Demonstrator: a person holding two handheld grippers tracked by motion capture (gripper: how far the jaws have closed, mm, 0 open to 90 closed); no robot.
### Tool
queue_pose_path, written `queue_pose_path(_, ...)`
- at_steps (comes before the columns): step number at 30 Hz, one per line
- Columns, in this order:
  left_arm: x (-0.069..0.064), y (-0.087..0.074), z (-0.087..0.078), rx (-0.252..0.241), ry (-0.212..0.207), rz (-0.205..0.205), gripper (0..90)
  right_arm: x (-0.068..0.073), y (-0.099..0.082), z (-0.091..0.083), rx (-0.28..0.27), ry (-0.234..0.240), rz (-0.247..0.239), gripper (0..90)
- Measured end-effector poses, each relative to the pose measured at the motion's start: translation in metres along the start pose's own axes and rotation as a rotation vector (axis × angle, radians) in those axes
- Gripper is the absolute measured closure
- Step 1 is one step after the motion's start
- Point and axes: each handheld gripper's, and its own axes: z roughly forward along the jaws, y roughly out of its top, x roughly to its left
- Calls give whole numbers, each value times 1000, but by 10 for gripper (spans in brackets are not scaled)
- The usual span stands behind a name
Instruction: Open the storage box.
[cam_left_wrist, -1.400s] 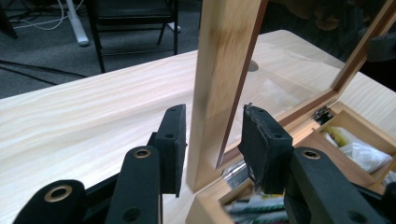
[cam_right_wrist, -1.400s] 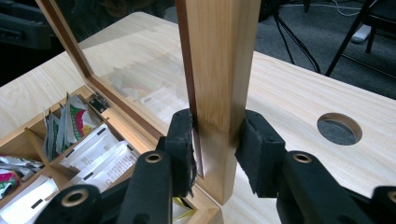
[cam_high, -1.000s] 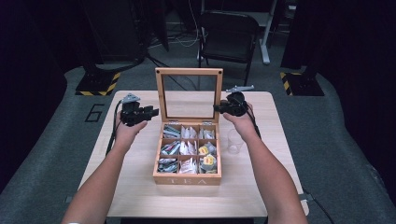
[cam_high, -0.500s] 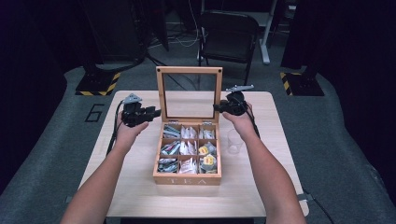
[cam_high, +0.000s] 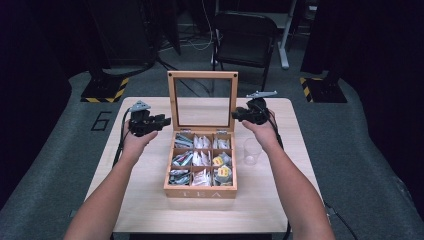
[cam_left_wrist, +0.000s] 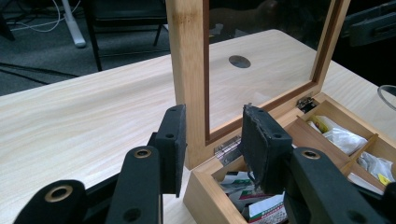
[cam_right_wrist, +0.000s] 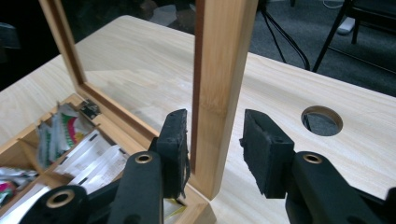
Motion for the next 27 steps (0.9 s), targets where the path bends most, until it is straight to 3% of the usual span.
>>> queue_pose_path(11, -1, 1, -3, 1, -9, -1, 604, 11, -7, -13, 0, 25, -28, 599)
queue_pose_path(15, -1, -1, -6, -5, -12, -1, 602, 20, -11, -22, -5, 44, -80, 601)
queue_pose_path(21, -4, -1, -12, 1, -16, 8, 599, 33, -17, -29, -6, 78, -113, 605)
queue_pose_path(27, -8, 0, -16, -2, -14, 8, 593, 47, -23, -30, 13, 76, -133, 600)
